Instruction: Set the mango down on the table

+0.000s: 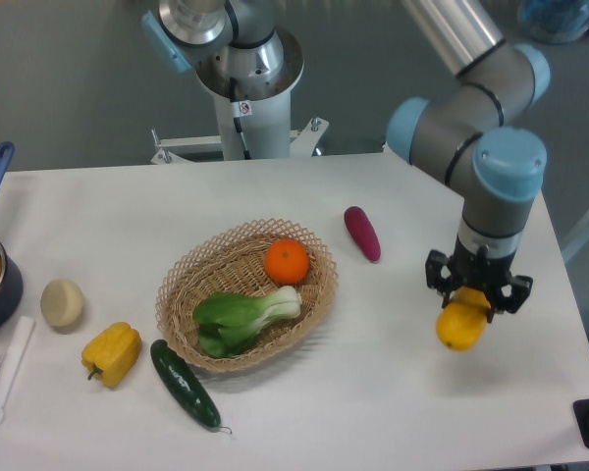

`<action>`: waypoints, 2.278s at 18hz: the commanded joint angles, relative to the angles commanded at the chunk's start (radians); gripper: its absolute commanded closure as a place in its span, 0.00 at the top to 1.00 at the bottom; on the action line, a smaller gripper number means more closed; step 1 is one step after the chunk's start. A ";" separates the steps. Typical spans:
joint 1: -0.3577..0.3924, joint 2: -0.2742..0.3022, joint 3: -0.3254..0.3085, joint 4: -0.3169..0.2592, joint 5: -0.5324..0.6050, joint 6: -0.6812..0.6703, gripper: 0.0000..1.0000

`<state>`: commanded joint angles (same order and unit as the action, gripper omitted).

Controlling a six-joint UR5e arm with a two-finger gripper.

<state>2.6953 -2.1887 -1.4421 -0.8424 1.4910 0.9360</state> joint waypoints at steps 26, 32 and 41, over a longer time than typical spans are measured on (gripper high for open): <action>-0.034 -0.074 0.043 0.009 0.009 -0.023 0.90; -0.034 -0.049 0.100 0.014 0.043 -0.022 1.00; -0.055 0.184 0.177 -0.004 0.097 0.040 1.00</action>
<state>2.6400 -2.0052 -1.2655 -0.8467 1.5877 0.9756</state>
